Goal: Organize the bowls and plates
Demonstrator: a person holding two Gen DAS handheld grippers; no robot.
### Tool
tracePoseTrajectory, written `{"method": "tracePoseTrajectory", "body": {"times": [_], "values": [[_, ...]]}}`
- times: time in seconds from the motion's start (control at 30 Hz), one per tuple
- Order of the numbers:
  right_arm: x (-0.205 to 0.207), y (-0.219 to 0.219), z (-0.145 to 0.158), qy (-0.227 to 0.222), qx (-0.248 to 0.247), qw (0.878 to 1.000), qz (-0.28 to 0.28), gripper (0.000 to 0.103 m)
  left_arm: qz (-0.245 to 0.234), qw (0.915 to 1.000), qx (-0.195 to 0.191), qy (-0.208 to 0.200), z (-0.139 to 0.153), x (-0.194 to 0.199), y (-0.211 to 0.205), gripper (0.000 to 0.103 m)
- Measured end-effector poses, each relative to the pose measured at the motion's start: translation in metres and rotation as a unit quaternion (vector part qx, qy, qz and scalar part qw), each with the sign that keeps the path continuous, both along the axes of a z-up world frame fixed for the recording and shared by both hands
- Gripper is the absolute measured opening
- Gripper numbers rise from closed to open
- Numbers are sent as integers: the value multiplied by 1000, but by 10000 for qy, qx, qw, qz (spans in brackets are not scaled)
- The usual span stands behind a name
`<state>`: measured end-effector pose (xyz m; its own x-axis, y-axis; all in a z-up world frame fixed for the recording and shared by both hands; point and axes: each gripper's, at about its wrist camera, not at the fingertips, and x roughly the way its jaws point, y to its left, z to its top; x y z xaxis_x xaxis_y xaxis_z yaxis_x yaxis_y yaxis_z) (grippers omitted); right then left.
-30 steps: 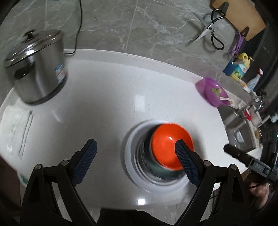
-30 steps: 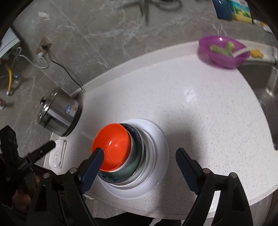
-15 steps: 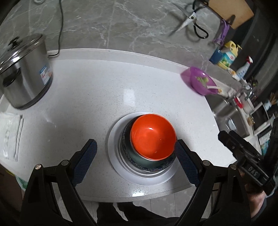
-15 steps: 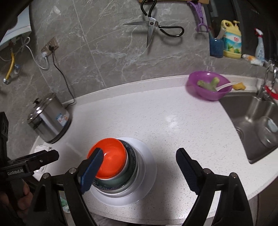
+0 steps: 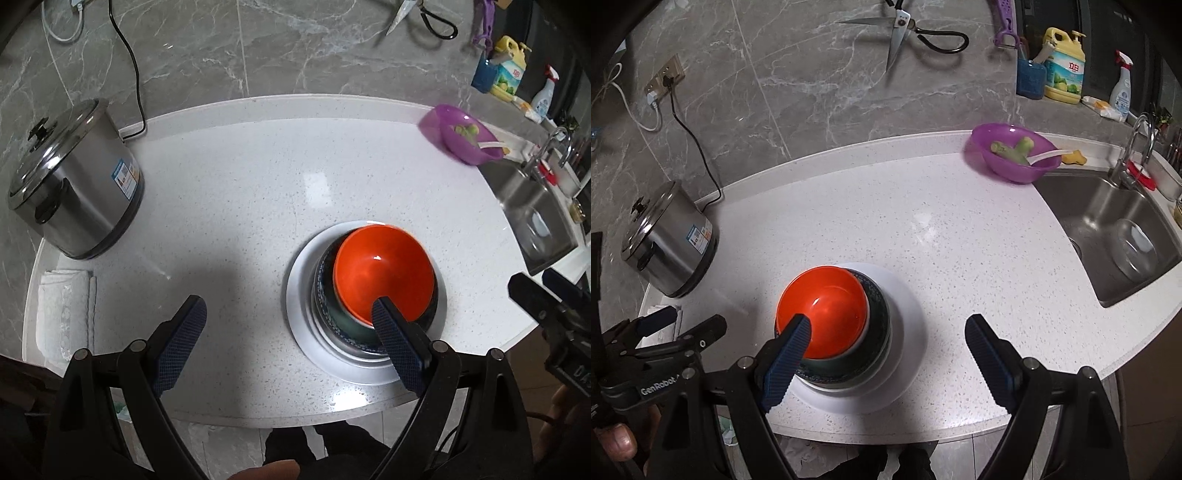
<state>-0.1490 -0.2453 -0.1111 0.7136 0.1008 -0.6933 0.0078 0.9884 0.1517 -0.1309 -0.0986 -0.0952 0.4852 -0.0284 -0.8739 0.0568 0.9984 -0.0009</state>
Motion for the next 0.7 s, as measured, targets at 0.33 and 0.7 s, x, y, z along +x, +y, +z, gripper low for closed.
{"method": "tracePoseTrajectory", "body": {"times": [0.33, 0.7], "values": [[-1, 7, 10, -69, -112, 9999, -108, 87, -139, 9997, -179, -16, 11, 0, 2, 91], [0, 8, 10, -24, -168, 9998, -114, 87, -121, 9997, -217, -41, 14, 1, 2, 91]]}}
